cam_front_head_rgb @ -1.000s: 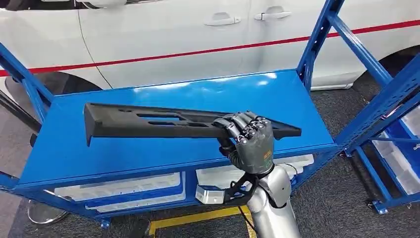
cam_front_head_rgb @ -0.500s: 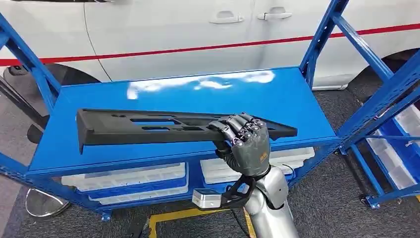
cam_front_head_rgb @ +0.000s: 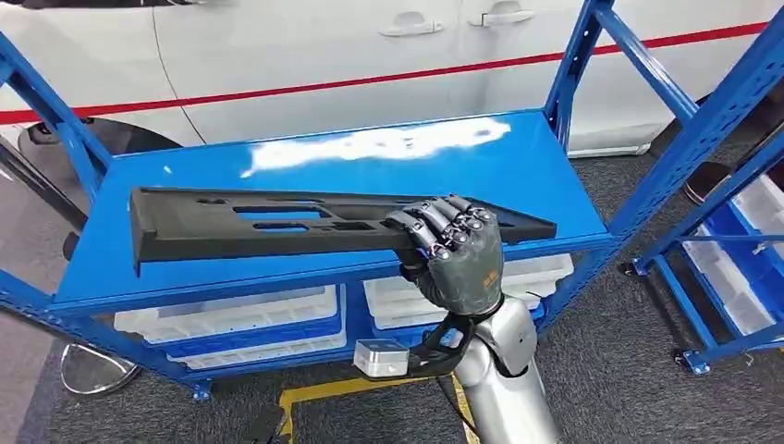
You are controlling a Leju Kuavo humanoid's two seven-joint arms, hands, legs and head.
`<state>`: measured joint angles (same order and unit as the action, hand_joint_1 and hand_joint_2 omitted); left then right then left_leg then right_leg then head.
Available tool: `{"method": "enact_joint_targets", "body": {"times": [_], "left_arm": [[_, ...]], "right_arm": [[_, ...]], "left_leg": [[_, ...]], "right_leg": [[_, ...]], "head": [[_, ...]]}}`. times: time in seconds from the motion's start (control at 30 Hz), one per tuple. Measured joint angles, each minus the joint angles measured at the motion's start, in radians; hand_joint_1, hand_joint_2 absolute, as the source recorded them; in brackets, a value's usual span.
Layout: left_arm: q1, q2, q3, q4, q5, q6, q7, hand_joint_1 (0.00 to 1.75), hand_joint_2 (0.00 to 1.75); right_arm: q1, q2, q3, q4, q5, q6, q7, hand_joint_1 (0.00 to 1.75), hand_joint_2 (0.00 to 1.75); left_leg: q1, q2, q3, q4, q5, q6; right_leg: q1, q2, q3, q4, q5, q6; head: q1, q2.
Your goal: Take the parts from the cabinet and place them on the table.
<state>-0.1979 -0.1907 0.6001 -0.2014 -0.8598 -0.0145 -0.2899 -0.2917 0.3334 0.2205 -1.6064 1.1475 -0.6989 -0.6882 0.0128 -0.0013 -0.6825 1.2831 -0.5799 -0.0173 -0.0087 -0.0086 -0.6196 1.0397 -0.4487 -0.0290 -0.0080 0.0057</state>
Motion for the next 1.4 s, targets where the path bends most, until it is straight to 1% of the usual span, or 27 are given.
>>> {"method": "enact_joint_targets", "body": {"times": [0.07, 0.1, 0.13, 0.23, 0.27, 0.3, 0.37, 0.47, 0.57, 0.6, 0.63, 0.67, 0.7, 0.73, 0.83, 0.87, 0.9, 0.93, 1.0, 1.03, 1.07, 1.1, 1.17, 1.2, 1.23, 1.37, 1.4], "left_arm": [[-0.008, 0.001, 0.000, 0.000, 0.001, -0.001, -0.006, 0.00, 1.75], [-0.016, 0.001, 0.000, -0.001, 0.001, -0.003, -0.007, 0.00, 1.75], [-0.022, 0.001, 0.000, -0.002, 0.001, -0.003, -0.008, 0.00, 1.75], [-0.018, 0.001, 0.000, -0.002, -0.002, -0.004, -0.006, 0.00, 1.75], [-0.015, 0.000, 0.000, -0.002, -0.003, -0.004, -0.006, 0.00, 1.75], [-0.016, 0.000, 0.000, -0.002, -0.003, -0.003, -0.005, 0.00, 1.75], [-0.019, 0.000, 0.000, -0.002, -0.003, -0.002, -0.005, 0.00, 1.75], [-0.019, 0.000, 0.000, -0.002, -0.003, -0.002, -0.005, 0.00, 1.75], [-0.017, 0.000, 0.000, -0.002, -0.002, 0.000, -0.005, 0.00, 1.75], [-0.015, 0.001, 0.000, -0.002, 0.002, 0.002, -0.005, 0.00, 1.75], [-0.016, 0.001, 0.000, -0.002, 0.007, 0.005, -0.006, 0.00, 1.75], [-0.016, 0.001, 0.000, -0.002, 0.009, 0.006, -0.006, 0.00, 1.75], [-0.016, 0.001, 0.000, -0.002, 0.010, 0.006, -0.006, 0.00, 1.75], [-0.017, 0.001, 0.000, -0.002, 0.011, 0.006, -0.006, 0.00, 1.75], [-0.016, 0.001, 0.000, -0.002, 0.011, 0.007, -0.006, 0.00, 1.75], [-0.016, 0.001, 0.000, -0.002, 0.011, 0.006, -0.006, 0.00, 1.75], [-0.016, 0.001, 0.000, -0.002, 0.011, 0.006, -0.006, 0.00, 1.75], [-0.015, 0.000, 0.000, -0.002, 0.011, 0.003, -0.006, 0.00, 1.75], [-0.015, -0.002, 0.000, -0.002, 0.008, -0.003, -0.005, 0.00, 1.75], [-0.014, -0.003, 0.000, -0.002, 0.007, -0.005, -0.003, 0.00, 1.75], [-0.012, -0.004, 0.000, -0.002, 0.003, -0.006, -0.002, 0.00, 1.75], [-0.012, -0.005, 0.000, -0.002, 0.000, -0.006, 0.000, 0.00, 1.75], [-0.014, -0.008, -0.001, -0.002, -0.006, -0.006, 0.005, 0.00, 1.75], [-0.016, -0.009, -0.001, -0.002, -0.007, -0.006, 0.006, 0.00, 1.75], [-0.020, -0.009, -0.001, -0.002, -0.007, -0.006, 0.006, 0.00, 1.75], [-0.020, -0.015, -0.001, -0.002, -0.007, -0.006, 0.010, 0.00, 1.75], [-0.022, -0.017, -0.001, -0.002, -0.008, -0.006, 0.011, 0.00, 1.75]], "right_arm": [[-0.007, 0.002, 0.000, 0.000, 0.002, 0.000, 0.000, 1.75, 1.75], [-0.015, 0.004, 0.000, -0.002, 0.004, 0.000, 0.000, 1.75, 1.75], [-0.021, 0.005, 0.000, -0.009, 0.004, 0.000, 0.000, 1.75, 1.75], [-0.020, 0.005, 0.000, -0.062, -0.004, 0.000, 0.000, 1.75, 1.75], [-0.020, 0.005, 0.000, -0.081, -0.008, 0.000, 0.000, 1.75, 1.75], [-0.019, 0.005, 0.000, -0.093, -0.011, 0.000, 0.000, 1.75, 1.75], [-0.018, 0.005, 0.000, -0.111, -0.014, 0.000, 0.000, 1.75, 1.75], [-0.018, 0.005, 0.000, -0.112, -0.014, 0.000, 0.000, 1.75, 1.75], [-0.017, 0.004, 0.000, -0.119, -0.014, 0.000, 0.000, 1.75, 1.75], [-0.015, 0.003, 0.000, -0.122, -0.013, 0.000, 0.000, 1.75, 1.75], [-0.015, 0.003, 0.000, -0.123, -0.010, 0.000, 0.000, 1.75, 1.75], [-0.015, 0.003, 0.000, -0.126, -0.010, 0.000, 0.000, 1.75, 1.75], [-0.015, 0.003, 0.000, -0.131, -0.010, 0.000, 0.000, 1.75, 1.75], [-0.015, 0.003, 0.000, -0.134, -0.010, 0.000, 0.000, 1.75, 1.75], [-0.015, 0.003, 0.000, -0.137, -0.011, 0.000, 0.000, 1.75, 1.75], [-0.015, 0.003, 0.000, -0.138, -0.011, 0.000, 0.000, 1.75, 1.75], [-0.015, 0.004, 0.000, -0.138, -0.010, 0.000, 0.000, 1.75, 1.75], [-0.016, 0.005, 0.000, -0.139, -0.010, 0.000, 0.000, 1.75, 1.75], [-0.015, 0.005, 0.000, -0.139, -0.006, 0.000, 0.000, 1.75, 1.75], [-0.015, 0.005, 0.000, -0.139, -0.003, 0.000, 0.000, 1.75, 1.75], [-0.014, 0.005, 0.000, -0.139, 0.001, 0.000, 0.000, 1.75, 1.75], [-0.013, 0.005, 0.000, -0.139, 0.004, 0.000, 0.000, 1.75, 1.75], [-0.013, 0.005, 0.000, -0.140, 0.004, 0.000, 0.000, 1.75, 1.75], [-0.013, 0.005, 0.000, -0.142, 0.004, 0.000, 0.000, 1.75, 1.75], [-0.013, 0.005, 0.000, -0.143, 0.003, 0.000, 0.000, 1.75, 1.75], [-0.013, 0.005, 0.000, -0.145, 0.004, 0.000, 0.000, 1.75, 1.75], [-0.013, 0.004, 0.000, -0.145, 0.005, 0.000, 0.000, 1.75, 1.75]], "left_leg": [[0.000, 0.000, 0.113, -0.177, 0.074, 0.008], [-0.002, -0.002, 0.145, -0.243, 0.070, 0.014], [-0.007, -0.002, 0.151, -0.260, 0.071, 0.015], [-0.010, -0.005, 0.140, -0.253, 0.083, 0.031], [0.002, 0.000, 0.140, -0.269, 0.098, 0.040], [0.000, 0.003, 0.134, -0.271, 0.107, 0.046], [-0.001, 0.005, 0.121, -0.269, 0.115, 0.058], [-0.001, 0.005, 0.120, -0.269, 0.115, 0.058], [-0.003, 0.006, 0.106, -0.265, 0.121, 0.059], [-0.003, 0.007, 0.095, -0.261, 0.126, 0.058], [-0.003, 0.007, 0.083, -0.255, 0.133, 0.054], [-0.003, 0.006, 0.080, -0.251, 0.135, 0.052], [-0.003, 0.006, 0.077, -0.248, 0.137, 0.049], [-0.011, 0.006, 0.071, -0.242, 0.139, 0.043], [-0.009, 0.006, 0.067, -0.247, 0.152, 0.025], [-0.010, 0.005, 0.065, -0.247, 0.155, 0.020], [-0.005, 0.003, 0.053, -0.230, 0.128, 0.015], [-0.005, 0.003, 0.037, -0.183, 0.082, 0.011], [0.000, 0.003, -0.013, -0.037, -0.006, 0.003], [0.000, 0.003, -0.031, 0.024, -0.032, 0.001], [0.000, 0.003, -0.030, 0.042, -0.033, 0.001], [0.000, 0.003, -0.005, 0.014, -0.014, 0.002], [-0.001, 0.003, 0.099, -0.147, 0.057, 0.008], [-0.001, 0.003, 0.146, -0.228, 0.073, 0.014], [-0.008, 0.002, 0.159, -0.254, 0.059, 0.018], [-0.008, 0.001, 0.145, -0.264, 0.090, 0.040], [-0.002, 0.007, 0.144, -0.270, 0.102, 0.049]], "right_leg": [[0.000, 0.001, -0.007, 0.006, 0.005, 0.006], [0.002, 0.000, -0.012, 0.010, 0.008, 0.010], [0.006, 0.000, -0.019, 0.015, 0.011, 0.016], [0.003, -0.002, -0.022, 0.007, 0.028, 0.035], [0.008, 0.004, -0.029, 0.011, 0.026, 0.040], [0.004, 0.008, -0.038, 0.029, -0.003, 0.045], [0.002, 0.008, -0.075, 0.131, -0.082, 0.051], [0.002, 0.008, -0.078, 0.140, -0.088, 0.051], [0.001, 0.008, -0.117, 0.255, -0.146, 0.055], [0.001, 0.008, -0.119, 0.287, -0.150, 0.055], [-0.001, 0.008, -0.036, 0.174, -0.091, 0.052], [-0.002, 0.007, 0.025, 0.081, -0.057, 0.049], [-0.002, 0.008, 0.059, 0.012, -0.063, 0.044], [0.006, 0.009, 0.061, 0.005, -0.057, 0.040], [0.008, 0.011, 0.050, 0.010, -0.047, 0.025], [0.003, 0.009, 0.048, -0.001, -0.037, 0.014], [0.000, 0.006, 0.046, -0.005, -0.028, 0.006], [-0.001, 0.005, 0.038, -0.005, -0.023, -0.002], [0.002, 0.003, 0.021, -0.003, -0.012, -0.007], [0.003, 0.003, 0.012, -0.002, -0.006, -0.007], [0.003, 0.004, 0.003, 0.000, -0.002, -0.006], [0.003, 0.004, -0.005, 0.003, 0.003, -0.005], [0.003, 0.005, -0.016, 0.011, 0.009, 0.000], [0.003, 0.005, -0.019, 0.014, 0.011, 0.003], [0.008, 0.005, -0.024, 0.016, 0.016, 0.009], [0.007, 0.006, -0.030, 0.008, 0.040, 0.035], [0.002, 0.009, -0.034, 0.019, 0.022, 0.039]], "head": [[0.000, 0.000], [0.000, 0.000], [0.001, 0.000], [0.000, 0.000], [0.000, 0.000], [0.001, 0.000], [0.001, 0.000], [0.001, 0.000], [0.001, 0.000], [0.000, 0.000], [0.001, 0.000], [0.001, 0.000], [0.000, 0.000], [0.001, 0.000], [0.000, 0.000], [0.000, 0.000], [0.000, 0.000], [0.000, 0.000], [0.000, 0.000], [0.000, 0.000], [0.000, 0.000], [0.000, 0.000], [0.000, 0.000], [0.000, 0.000], [0.000, 0.000], [0.000, 0.000], [0.000, 0.000]]}}
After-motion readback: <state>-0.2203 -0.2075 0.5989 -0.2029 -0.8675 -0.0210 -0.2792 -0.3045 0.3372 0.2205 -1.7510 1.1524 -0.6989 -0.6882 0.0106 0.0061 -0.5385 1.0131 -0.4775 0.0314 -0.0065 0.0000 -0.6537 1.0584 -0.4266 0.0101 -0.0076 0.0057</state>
